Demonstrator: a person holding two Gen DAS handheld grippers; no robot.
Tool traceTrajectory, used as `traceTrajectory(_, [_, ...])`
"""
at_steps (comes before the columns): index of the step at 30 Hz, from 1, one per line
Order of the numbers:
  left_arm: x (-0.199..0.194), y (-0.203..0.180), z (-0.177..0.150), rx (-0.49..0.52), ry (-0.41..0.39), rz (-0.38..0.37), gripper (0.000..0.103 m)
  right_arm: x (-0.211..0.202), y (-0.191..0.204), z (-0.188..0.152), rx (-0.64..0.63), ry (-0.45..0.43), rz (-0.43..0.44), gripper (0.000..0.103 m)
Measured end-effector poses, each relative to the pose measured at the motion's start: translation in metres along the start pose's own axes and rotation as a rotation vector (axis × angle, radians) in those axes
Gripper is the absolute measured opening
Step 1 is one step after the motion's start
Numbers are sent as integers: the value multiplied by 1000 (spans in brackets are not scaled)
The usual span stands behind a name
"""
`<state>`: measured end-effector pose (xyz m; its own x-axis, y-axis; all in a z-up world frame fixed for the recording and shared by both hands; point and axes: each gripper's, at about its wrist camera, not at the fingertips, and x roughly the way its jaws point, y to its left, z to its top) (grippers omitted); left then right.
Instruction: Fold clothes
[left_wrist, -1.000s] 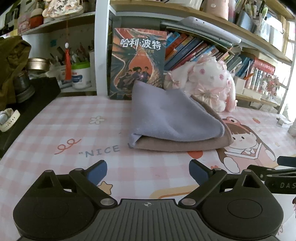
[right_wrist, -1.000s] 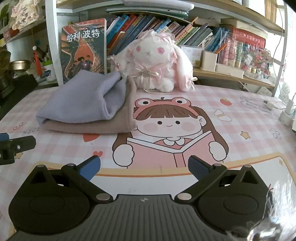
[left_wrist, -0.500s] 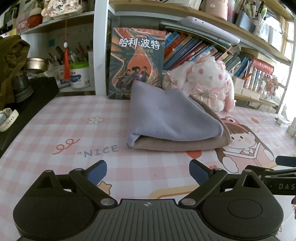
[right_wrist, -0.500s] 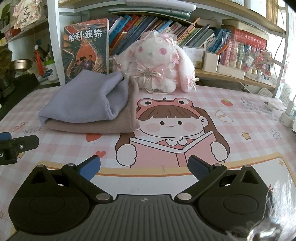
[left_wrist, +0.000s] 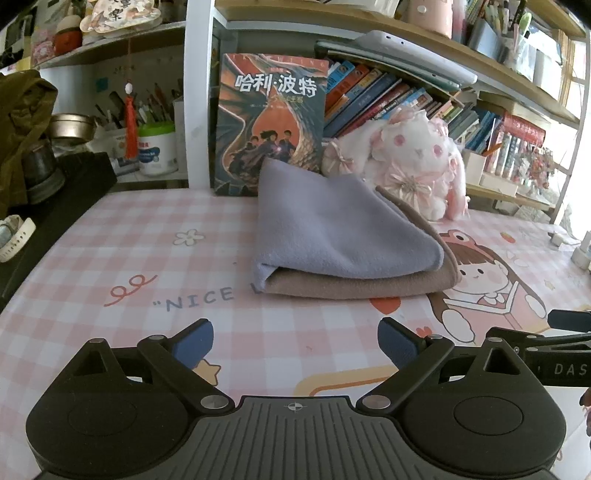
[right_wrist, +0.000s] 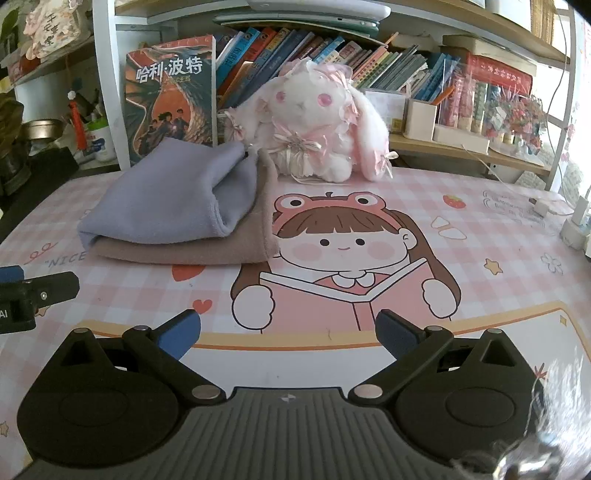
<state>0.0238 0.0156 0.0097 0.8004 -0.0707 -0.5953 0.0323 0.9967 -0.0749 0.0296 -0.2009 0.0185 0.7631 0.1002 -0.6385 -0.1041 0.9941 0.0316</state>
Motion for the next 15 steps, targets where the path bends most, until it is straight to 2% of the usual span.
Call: traceTrajectory(15, [0,0,-1,9,12,-1,103,1,0,-1,10,4,5,102])
